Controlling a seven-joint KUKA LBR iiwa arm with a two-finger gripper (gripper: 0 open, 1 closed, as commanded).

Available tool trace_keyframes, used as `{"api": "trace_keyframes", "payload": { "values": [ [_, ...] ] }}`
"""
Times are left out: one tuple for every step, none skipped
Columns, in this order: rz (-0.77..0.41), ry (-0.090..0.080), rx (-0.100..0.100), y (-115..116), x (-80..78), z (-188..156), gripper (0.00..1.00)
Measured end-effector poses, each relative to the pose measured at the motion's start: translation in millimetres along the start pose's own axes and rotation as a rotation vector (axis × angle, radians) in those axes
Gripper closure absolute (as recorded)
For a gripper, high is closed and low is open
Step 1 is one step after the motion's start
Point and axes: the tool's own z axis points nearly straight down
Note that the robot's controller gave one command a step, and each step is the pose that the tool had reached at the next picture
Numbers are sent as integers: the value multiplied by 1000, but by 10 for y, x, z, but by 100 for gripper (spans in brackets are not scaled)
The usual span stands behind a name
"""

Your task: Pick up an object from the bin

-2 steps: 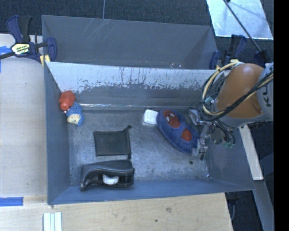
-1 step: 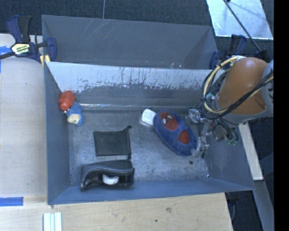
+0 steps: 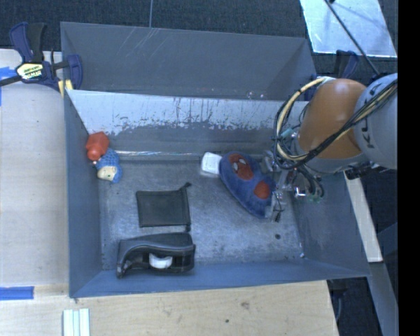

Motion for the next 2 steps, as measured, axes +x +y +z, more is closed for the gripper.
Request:
{"api": "trace_keyframes", "payload": {
  "values": [
    [-1, -5, 1, -5, -18, -47, 100],
    [18, -11, -1, -115, 42, -1436, 100]
  ]
}}
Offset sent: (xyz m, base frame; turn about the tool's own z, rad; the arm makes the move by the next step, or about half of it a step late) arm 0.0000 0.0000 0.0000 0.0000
